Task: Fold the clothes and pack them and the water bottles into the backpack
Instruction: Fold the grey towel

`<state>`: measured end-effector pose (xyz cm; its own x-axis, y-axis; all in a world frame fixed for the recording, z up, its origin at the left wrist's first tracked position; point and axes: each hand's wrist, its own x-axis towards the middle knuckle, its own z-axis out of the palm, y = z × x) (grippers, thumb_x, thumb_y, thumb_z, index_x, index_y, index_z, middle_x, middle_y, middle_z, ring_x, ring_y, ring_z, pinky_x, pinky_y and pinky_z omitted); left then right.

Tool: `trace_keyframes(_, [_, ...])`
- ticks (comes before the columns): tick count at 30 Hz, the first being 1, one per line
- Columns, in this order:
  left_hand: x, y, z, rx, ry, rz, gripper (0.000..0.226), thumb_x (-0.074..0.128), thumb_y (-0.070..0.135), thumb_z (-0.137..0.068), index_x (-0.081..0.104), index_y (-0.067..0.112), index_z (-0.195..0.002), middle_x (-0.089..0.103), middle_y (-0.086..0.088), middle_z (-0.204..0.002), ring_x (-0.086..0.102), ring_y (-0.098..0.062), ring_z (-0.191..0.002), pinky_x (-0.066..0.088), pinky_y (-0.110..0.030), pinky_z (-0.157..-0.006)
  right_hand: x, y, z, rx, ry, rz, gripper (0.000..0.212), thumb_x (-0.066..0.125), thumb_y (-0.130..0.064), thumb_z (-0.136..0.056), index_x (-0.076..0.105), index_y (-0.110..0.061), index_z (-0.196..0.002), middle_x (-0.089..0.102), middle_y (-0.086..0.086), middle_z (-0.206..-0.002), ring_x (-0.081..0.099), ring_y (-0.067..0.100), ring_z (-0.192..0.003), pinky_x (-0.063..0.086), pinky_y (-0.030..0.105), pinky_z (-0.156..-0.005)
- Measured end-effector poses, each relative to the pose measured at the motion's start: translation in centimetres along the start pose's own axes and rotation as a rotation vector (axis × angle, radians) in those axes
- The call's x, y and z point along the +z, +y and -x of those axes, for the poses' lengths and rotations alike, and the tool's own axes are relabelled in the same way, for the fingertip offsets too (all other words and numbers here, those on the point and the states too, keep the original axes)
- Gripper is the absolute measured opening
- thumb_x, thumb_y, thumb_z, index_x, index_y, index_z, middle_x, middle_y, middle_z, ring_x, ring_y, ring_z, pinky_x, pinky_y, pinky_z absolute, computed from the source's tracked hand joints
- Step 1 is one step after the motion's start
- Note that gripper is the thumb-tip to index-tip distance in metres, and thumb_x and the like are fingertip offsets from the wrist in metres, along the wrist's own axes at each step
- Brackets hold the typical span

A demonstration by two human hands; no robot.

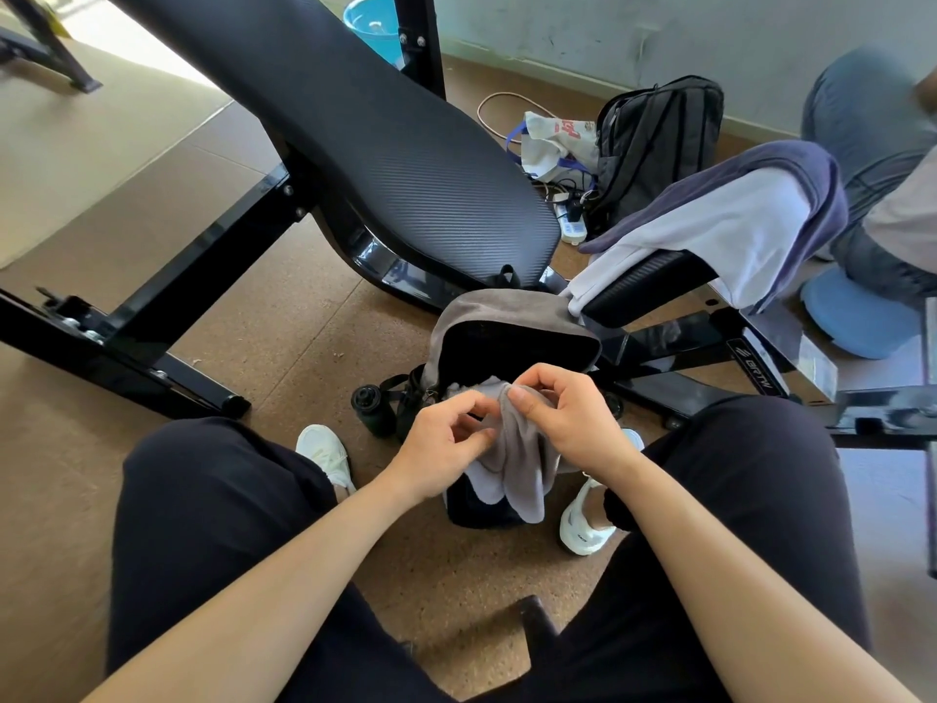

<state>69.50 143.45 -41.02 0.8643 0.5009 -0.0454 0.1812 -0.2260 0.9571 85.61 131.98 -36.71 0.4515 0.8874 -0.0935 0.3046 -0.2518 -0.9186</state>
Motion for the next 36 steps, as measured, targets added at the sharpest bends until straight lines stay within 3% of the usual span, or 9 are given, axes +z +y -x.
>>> trace_keyframes(4, [0.2,0.1,-0.1,0.015,-0.013,0.039,0.022,0.070,0.020,-0.087,0.070,0.015,-0.108,0.070,0.006,-0.094,0.064,-0.012,-0.085,0.052,-0.028,-0.076,0.0,0.2,0.0,-0.024,0.003,0.032,0.008,0.065,-0.021,-0.099,0.069,-0.022,-0.092,0.071,-0.007,-0.082,0.067,0.007,-0.077,0.053,0.023,-0.069])
trace_keyframes(7, [0.4,-0.2,-0.3,0.014,-0.025,-0.004,0.021,0.073,0.024,-0.091,0.071,0.013,-0.109,0.068,0.009,-0.094,0.061,-0.001,-0.085,0.047,-0.019,-0.076,0.1,0.4,0.1,-0.040,0.003,0.064,0.007,0.065,-0.023,-0.099,0.068,-0.023,-0.092,0.071,-0.005,-0.084,0.068,0.012,-0.080,0.057,0.033,-0.073])
trace_keyframes(11, [1.3,-1.5,-0.6,-0.049,-0.085,-0.093,0.038,0.069,0.048,-0.087,0.075,0.011,-0.094,0.068,0.002,-0.089,0.064,-0.016,-0.084,0.053,-0.043,-0.075,0.2,0.2,0.2,-0.062,-0.003,0.062,0.007,0.065,-0.024,-0.099,0.067,-0.023,-0.093,0.070,-0.003,-0.086,0.067,0.018,-0.083,0.056,0.035,-0.073])
trace_keyframes(16, [1.2,-2.9,-0.8,-0.112,-0.225,-0.256,0.036,0.066,0.053,-0.088,0.076,0.019,-0.085,0.066,0.012,-0.091,0.064,-0.008,-0.085,0.054,-0.045,-0.075,-0.2,0.0,0.0,-0.079,0.046,0.055,0.009,0.064,-0.019,-0.100,0.064,-0.017,-0.091,0.064,-0.006,-0.080,0.059,0.003,-0.073,0.047,0.017,-0.067])
trace_keyframes(19, [0.5,-4.5,-0.7,-0.201,-0.382,-0.442,0.060,0.058,0.071,-0.079,0.074,0.013,-0.088,0.066,-0.004,-0.096,0.064,-0.020,-0.088,0.054,-0.053,-0.080,-1.1,0.3,-0.4,-0.048,0.181,0.063,0.010,0.060,-0.019,-0.101,0.063,-0.014,-0.093,0.058,-0.007,-0.078,0.050,0.000,-0.070,0.041,0.012,-0.068])
trace_keyframes(21, [0.3,-5.1,-0.5,-0.228,-0.416,-0.486,0.064,0.064,0.068,-0.080,0.066,0.005,-0.083,0.062,-0.016,-0.090,0.059,-0.027,-0.076,0.048,-0.049,-0.069,-1.8,0.8,-0.9,-0.016,0.251,0.066,0.012,0.058,-0.021,-0.103,0.062,-0.012,-0.094,0.056,-0.007,-0.076,0.046,0.002,-0.067,0.040,0.014,-0.065])
trace_keyframes(23, [-0.2,-5.6,-0.4,-0.244,-0.437,-0.546,0.050,0.072,0.054,-0.086,0.057,0.009,-0.072,0.057,-0.014,-0.079,0.051,-0.019,-0.066,0.038,-0.038,-0.062,-2.7,1.2,-1.3,0.013,0.315,0.071,0.015,0.058,-0.023,-0.103,0.062,-0.012,-0.094,0.055,-0.005,-0.075,0.044,0.007,-0.066,0.040,0.018,-0.064])
trace_keyframes(30, [-0.8,-6.0,0.3,-0.239,-0.346,-0.652,0.033,0.079,0.044,-0.085,0.058,0.029,-0.064,0.050,0.011,-0.061,0.044,-0.006,-0.057,0.035,-0.027,-0.056,-5.1,1.3,-1.7,0.004,0.486,0.033,0.014,0.058,-0.022,-0.103,0.061,-0.011,-0.095,0.060,-0.001,-0.081,0.049,0.000,-0.068,0.042,0.011,-0.066])
trace_keyframes(36, [-0.9,-5.9,0.7,-0.241,-0.333,-0.736,0.030,0.078,0.047,-0.086,0.059,0.036,-0.064,0.060,0.016,-0.069,0.056,-0.003,-0.066,0.043,-0.026,-0.063,-5.8,1.4,-1.7,-0.011,0.549,0.000,0.013,0.058,-0.022,-0.103,0.060,-0.014,-0.093,0.057,-0.010,-0.078,0.050,-0.004,-0.068,0.041,0.009,-0.068])
